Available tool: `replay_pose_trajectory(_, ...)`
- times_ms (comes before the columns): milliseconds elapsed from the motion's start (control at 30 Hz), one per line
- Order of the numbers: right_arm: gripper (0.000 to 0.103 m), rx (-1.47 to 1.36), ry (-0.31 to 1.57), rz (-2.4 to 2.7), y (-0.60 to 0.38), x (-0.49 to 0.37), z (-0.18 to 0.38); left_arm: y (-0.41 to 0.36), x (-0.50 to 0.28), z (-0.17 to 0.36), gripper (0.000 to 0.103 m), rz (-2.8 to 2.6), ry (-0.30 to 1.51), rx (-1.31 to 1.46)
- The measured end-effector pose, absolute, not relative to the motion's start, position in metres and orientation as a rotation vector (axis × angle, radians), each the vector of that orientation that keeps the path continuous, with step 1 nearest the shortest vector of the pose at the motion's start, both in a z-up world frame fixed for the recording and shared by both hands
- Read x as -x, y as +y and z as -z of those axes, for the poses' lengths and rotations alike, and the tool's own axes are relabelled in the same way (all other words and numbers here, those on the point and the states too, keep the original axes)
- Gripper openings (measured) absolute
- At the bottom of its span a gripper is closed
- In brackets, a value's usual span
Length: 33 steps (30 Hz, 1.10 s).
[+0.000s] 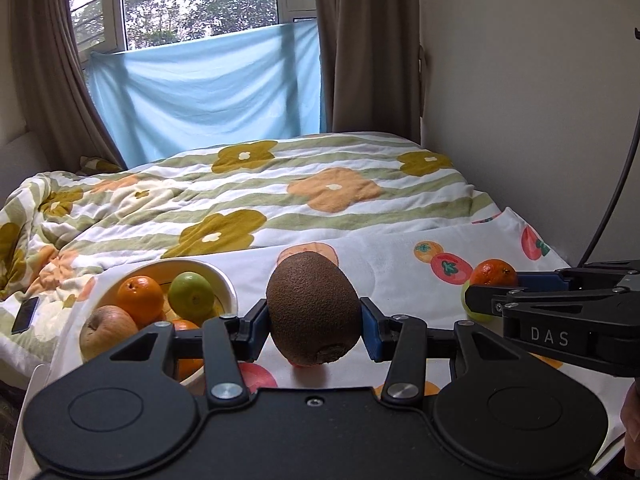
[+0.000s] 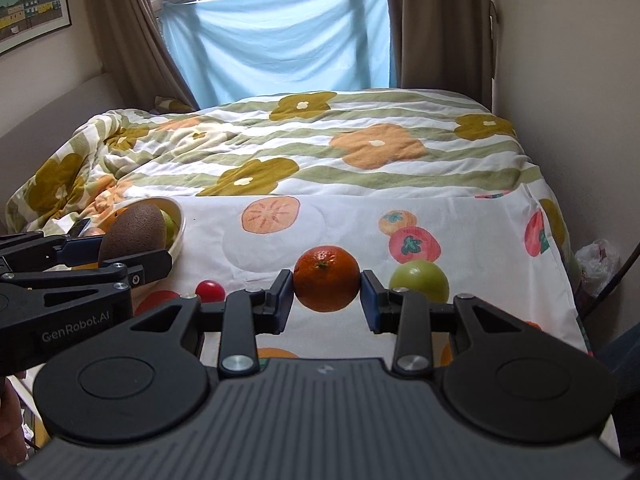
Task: Organize fruits
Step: 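Carry the kiwi with the left tool to the bowl while the right tool carries the mandarin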
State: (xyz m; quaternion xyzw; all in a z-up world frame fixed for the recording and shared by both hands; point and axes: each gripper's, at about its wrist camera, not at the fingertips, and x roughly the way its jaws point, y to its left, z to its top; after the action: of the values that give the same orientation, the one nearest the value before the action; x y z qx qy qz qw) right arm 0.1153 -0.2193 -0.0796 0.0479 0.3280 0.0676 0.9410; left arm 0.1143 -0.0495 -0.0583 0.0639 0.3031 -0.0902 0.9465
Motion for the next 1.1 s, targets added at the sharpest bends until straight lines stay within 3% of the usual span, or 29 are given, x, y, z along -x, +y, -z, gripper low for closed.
replay_pose_trajectory(400,0.051,-0.063,0.678,-0.323,-0.156,-0.135,0.061,0.009,-0.114,0.044,0.051,0.029,0.624,-0.103)
replay_pose_trajectory(1100,0.051,-0.091,0.763,-0.292,-0.056,-0.228,0.084,0.088,-0.215,0.091,0.051,0.099,0.685,-0.170)
